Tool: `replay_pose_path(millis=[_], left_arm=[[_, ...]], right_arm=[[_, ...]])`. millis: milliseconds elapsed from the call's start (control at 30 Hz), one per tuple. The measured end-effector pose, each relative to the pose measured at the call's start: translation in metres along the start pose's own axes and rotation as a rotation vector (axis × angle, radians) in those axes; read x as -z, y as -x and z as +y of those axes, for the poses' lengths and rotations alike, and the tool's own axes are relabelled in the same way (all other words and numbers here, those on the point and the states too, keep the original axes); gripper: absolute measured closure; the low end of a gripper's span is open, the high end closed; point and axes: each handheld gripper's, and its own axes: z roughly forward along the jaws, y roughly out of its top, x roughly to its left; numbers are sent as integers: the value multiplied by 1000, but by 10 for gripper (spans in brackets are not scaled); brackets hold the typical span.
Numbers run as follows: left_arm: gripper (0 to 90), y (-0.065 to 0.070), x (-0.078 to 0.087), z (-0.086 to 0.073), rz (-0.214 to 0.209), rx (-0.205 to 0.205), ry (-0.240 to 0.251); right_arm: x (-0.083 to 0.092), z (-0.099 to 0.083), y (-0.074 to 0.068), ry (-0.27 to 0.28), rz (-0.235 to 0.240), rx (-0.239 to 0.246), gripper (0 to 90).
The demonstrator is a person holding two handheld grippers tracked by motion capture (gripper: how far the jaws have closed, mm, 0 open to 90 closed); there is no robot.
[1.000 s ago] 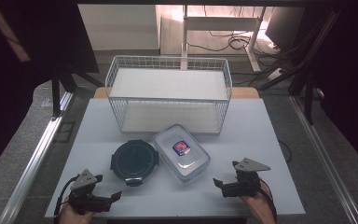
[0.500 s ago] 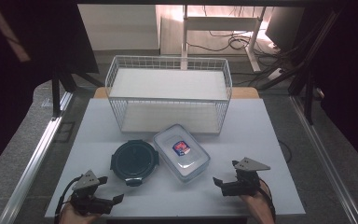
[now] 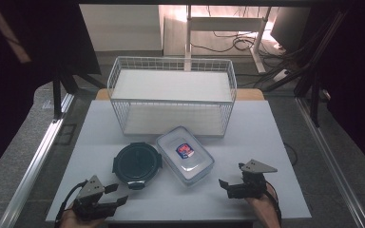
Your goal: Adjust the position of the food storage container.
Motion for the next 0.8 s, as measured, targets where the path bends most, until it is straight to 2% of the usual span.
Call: replay_pose_path(millis=[67,100,267,333,433,600,700,800], left_arm=[[534,3,2,5,-45,19,24],[585,4,2,7,-55,18,27],[816,20,-8,22,-76,-17,30],[828,23,-14,27,-99,-27,6],[872,29,-26,35,-105,-45,-29],[899,33,-44,52,-111,-50,-35],[900,34,-56,61,-113,-38,-36],[900,36,-69,67,-102,-39,-55]], right_arm=[[-1,0,0,-15,-1,-4,0],[-1,0,0,-23,-2,-7,0],[0,0,1,-26,-10,-10,0],[0,0,1,-27,-11,-10,0],[-1,0,1,-36,-9,-15,0],[-2,-1,0,-56,-4,-20,0],[-3,0,-1,-61,-3,-15,0],[-3,-1,0,-66,-1,-18,0]])
